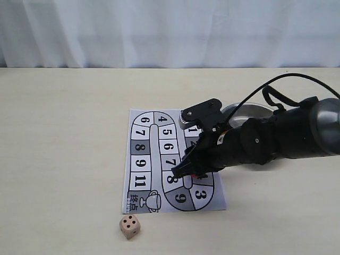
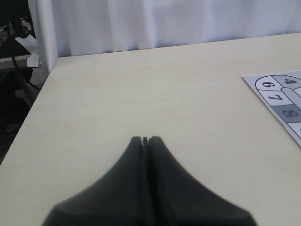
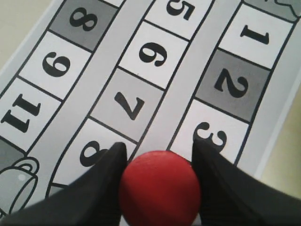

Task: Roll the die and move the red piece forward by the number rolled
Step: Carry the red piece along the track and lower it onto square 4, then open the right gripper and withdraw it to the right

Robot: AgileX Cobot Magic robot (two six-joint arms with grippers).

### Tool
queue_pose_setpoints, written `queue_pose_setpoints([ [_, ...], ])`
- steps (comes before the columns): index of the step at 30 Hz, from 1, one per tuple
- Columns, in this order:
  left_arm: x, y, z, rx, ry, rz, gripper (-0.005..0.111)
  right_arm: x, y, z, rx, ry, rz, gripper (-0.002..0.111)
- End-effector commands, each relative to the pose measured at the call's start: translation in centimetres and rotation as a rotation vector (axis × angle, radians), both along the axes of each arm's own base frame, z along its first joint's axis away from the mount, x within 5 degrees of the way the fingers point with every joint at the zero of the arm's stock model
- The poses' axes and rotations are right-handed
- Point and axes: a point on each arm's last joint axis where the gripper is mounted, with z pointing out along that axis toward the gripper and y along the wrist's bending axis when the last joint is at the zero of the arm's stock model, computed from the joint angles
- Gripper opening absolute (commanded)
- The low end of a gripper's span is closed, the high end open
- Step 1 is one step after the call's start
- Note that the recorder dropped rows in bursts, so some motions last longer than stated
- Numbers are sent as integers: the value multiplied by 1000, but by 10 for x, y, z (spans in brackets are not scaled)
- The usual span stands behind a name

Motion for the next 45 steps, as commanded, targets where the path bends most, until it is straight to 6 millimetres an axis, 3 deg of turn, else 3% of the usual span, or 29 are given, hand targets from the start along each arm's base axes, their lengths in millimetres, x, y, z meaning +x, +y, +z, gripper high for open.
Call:
queue_pose_setpoints([
  [1, 0, 0, 0, -9, -8, 1, 0, -1, -1, -3, 1, -4, -8, 4],
  [12, 0, 0, 0, -9, -8, 1, 0, -1, -3, -33, -45, 54, -8, 7],
  [14, 0, 0, 0, -9, -8, 1, 0, 0, -3, -32, -40, 53, -13, 15],
  [20, 0, 0, 0, -9, -8, 1, 0, -2, -3, -21, -12, 62, -40, 58],
  [23, 0, 0, 0, -11, -8, 1, 0, -2, -3, -11, 2, 38, -38, 68],
  [38, 0, 0, 0, -11, -8, 1, 0, -6, -6, 45, 89, -99, -36, 65],
  [41, 0, 0, 0, -11, -8, 1, 0, -5, -17, 56, 121, -80, -101, 48],
  [45, 0, 0, 0, -11, -8, 1, 0, -1, -48, 66, 111, -31, -181, 24],
])
